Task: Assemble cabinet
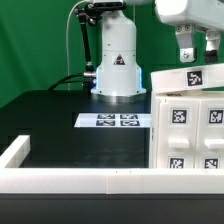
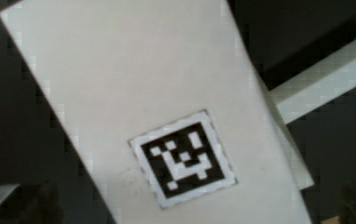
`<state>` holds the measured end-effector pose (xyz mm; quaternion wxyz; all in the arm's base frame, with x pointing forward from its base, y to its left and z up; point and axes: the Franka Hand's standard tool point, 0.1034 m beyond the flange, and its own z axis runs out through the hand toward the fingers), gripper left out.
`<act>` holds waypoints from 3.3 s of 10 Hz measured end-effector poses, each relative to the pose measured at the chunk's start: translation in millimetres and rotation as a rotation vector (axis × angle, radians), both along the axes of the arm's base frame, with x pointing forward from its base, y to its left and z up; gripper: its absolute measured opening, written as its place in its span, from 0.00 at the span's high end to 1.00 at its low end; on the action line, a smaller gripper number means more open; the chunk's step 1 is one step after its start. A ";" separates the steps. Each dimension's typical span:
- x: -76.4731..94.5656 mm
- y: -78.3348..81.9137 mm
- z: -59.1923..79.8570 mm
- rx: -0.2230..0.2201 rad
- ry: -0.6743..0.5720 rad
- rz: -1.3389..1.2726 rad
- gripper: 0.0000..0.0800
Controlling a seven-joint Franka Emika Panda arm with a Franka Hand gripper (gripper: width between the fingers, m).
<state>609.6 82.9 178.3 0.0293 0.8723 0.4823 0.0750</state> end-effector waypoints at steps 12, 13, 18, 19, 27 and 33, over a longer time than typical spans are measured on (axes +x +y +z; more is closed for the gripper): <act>-1.1 -4.4 -14.0 0.038 0.017 -0.351 0.31; -1.2 -4.2 -14.5 0.054 0.016 -0.446 0.31; -0.3 0.2 -15.4 0.151 0.011 -1.007 0.30; 1.2 0.1 -15.4 0.164 0.005 -1.068 0.30; 1.3 2.8 -16.1 0.384 0.020 -1.970 0.30; 3.6 3.4 -17.0 0.610 0.216 -2.936 0.30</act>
Offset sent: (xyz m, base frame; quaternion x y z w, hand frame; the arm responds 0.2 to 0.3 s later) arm 0.0025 0.0108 -0.0102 -0.0081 0.0084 0.0032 0.9999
